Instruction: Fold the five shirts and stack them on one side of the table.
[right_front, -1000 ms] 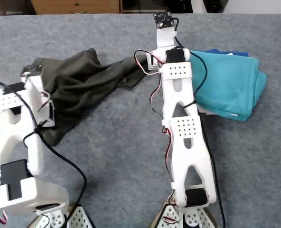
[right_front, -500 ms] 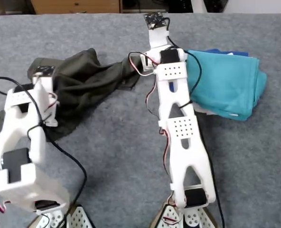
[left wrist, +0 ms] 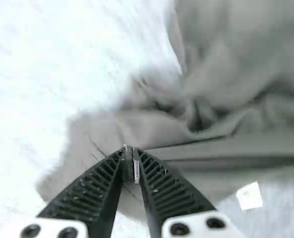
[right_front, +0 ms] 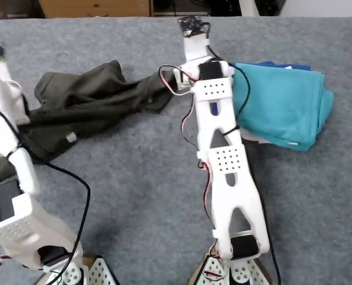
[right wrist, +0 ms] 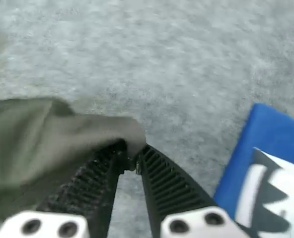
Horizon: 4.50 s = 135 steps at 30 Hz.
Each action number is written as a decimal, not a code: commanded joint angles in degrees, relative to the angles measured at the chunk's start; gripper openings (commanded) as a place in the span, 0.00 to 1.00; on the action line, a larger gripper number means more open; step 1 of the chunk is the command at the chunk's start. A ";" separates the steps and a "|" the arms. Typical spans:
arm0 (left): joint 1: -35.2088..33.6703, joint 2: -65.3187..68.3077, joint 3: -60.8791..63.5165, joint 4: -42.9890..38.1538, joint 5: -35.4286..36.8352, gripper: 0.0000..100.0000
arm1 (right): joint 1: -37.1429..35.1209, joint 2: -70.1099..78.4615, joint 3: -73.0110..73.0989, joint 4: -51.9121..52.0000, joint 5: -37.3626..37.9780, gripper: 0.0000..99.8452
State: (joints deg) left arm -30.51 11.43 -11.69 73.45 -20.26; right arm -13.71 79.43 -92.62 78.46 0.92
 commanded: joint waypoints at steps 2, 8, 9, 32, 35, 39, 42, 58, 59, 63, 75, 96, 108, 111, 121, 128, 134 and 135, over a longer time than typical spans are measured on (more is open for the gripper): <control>-1.14 3.21 -7.65 0.09 3.16 0.02 | -2.42 -1.98 -2.24 -0.70 2.20 0.00; -1.93 11.30 -11.34 0.00 7.47 0.02 | -2.59 -1.80 -2.24 -0.70 4.13 0.00; -2.29 12.44 -12.84 0.00 8.09 0.02 | -2.68 -1.54 -2.24 -0.79 4.57 0.00; 1.76 16.13 -37.01 27.60 -16.53 0.09 | -4.00 -0.13 -2.86 -1.05 7.12 0.00; 4.13 10.42 -24.88 27.60 -25.23 0.10 | -4.00 -0.13 -2.86 -1.05 7.12 0.00; 7.21 -2.42 -5.10 26.99 -30.59 0.11 | -4.00 -0.13 -2.86 -1.05 7.12 0.00; 8.18 -11.12 9.05 21.80 -31.56 0.11 | -4.00 -0.04 -2.86 -1.14 7.12 0.00; 2.29 -19.03 36.66 -8.53 -31.12 0.11 | -4.00 -0.04 -2.86 -0.97 7.65 0.00; 1.76 -18.77 35.52 -8.26 -31.12 0.11 | -4.00 -0.04 -2.86 -0.97 8.00 0.00; 1.67 -19.03 28.75 -1.14 -31.74 0.12 | -4.00 -0.04 -2.86 -0.97 8.26 0.00; 0.26 -18.42 31.65 -6.77 -31.74 0.20 | -4.00 -0.04 -2.86 -0.88 8.26 0.00; 0.00 -18.42 38.24 -15.21 -31.74 0.13 | -4.00 -0.04 -2.86 -0.88 8.26 0.00; 0.09 -14.73 37.71 -10.20 -37.54 0.14 | -4.00 -0.04 -2.86 -0.88 8.26 0.00; 0.09 -12.09 35.52 -10.73 -37.36 0.14 | -4.00 -0.04 -2.86 -0.88 8.26 0.00; -0.09 -6.20 28.92 -13.89 -37.19 0.11 | -4.00 -0.04 -2.86 -0.88 8.26 0.00; 0.00 -5.93 29.01 -16.53 -37.27 0.04 | -4.00 -0.04 -2.86 -0.97 8.26 0.00; 0.00 -6.37 29.10 -16.18 -37.27 0.04 | -4.00 -0.04 -2.86 -1.05 8.26 0.00; 0.00 -6.37 29.01 -16.18 -37.27 0.03 | -4.00 -0.04 -2.86 -1.05 8.26 0.00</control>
State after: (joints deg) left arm -30.15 5.89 19.96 57.54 -57.27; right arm -16.88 80.57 -92.62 78.37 8.84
